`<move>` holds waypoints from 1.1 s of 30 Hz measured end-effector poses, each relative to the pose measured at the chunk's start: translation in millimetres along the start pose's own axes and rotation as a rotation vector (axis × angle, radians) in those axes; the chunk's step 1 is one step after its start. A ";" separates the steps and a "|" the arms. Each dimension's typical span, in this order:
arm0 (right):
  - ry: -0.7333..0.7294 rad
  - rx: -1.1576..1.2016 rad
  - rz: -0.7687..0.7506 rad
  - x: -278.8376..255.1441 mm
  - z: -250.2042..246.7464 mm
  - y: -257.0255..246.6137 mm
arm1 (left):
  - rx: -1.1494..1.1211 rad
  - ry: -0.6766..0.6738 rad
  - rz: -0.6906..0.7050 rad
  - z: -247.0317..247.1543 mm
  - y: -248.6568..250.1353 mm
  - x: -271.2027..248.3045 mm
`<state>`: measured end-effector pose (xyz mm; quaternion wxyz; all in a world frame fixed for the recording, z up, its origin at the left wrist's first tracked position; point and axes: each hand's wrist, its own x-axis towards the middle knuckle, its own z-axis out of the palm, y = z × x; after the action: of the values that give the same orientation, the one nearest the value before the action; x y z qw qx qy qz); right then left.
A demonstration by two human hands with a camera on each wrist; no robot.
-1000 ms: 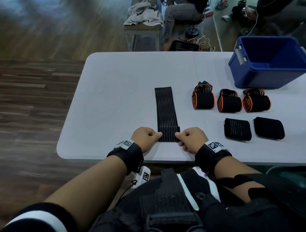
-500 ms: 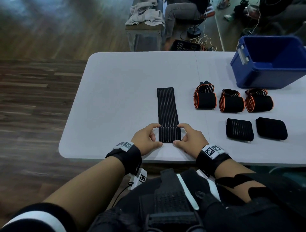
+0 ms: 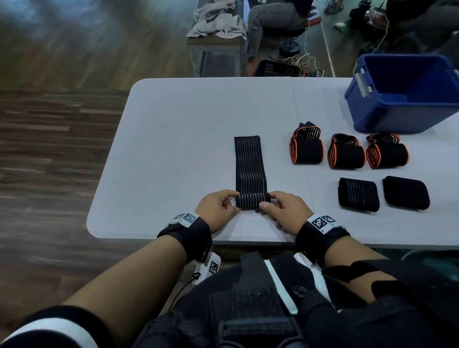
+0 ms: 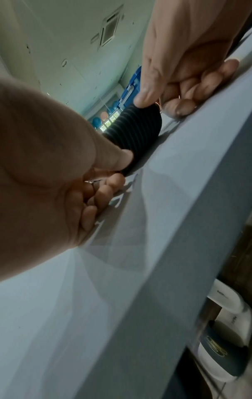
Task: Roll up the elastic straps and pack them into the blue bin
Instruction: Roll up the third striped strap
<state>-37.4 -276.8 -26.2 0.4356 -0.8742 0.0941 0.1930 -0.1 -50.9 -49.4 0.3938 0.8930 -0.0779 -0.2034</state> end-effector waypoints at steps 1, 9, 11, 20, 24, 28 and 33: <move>0.006 0.047 0.021 -0.2 0.3 -2.1 | 0.009 0.011 -0.006 1.0 0.7 0.0; 0.056 -0.013 0.127 3.8 2.9 -6.5 | 0.018 0.030 -0.085 2.6 8.6 -1.6; 0.077 0.007 0.146 3.1 3.7 -7.8 | 0.014 0.025 -0.089 2.5 8.6 -1.8; 0.127 -0.150 0.029 2.0 6.7 -2.5 | 0.025 0.091 -0.032 5.1 9.9 -5.7; 0.104 -0.221 -0.065 2.9 8.6 0.4 | 0.131 0.093 0.098 6.8 3.7 -11.4; 0.083 -0.241 -0.066 4.6 5.0 0.7 | 0.191 0.019 0.124 2.1 0.9 -7.8; 0.017 -0.264 -0.073 1.7 2.1 -1.9 | 0.168 -0.006 0.081 -1.3 3.2 -1.8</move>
<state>-35.8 -274.0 -26.7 0.3226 -0.9283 0.0396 0.1804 -1.1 -51.7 -45.8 0.3251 0.9184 -0.1321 -0.1829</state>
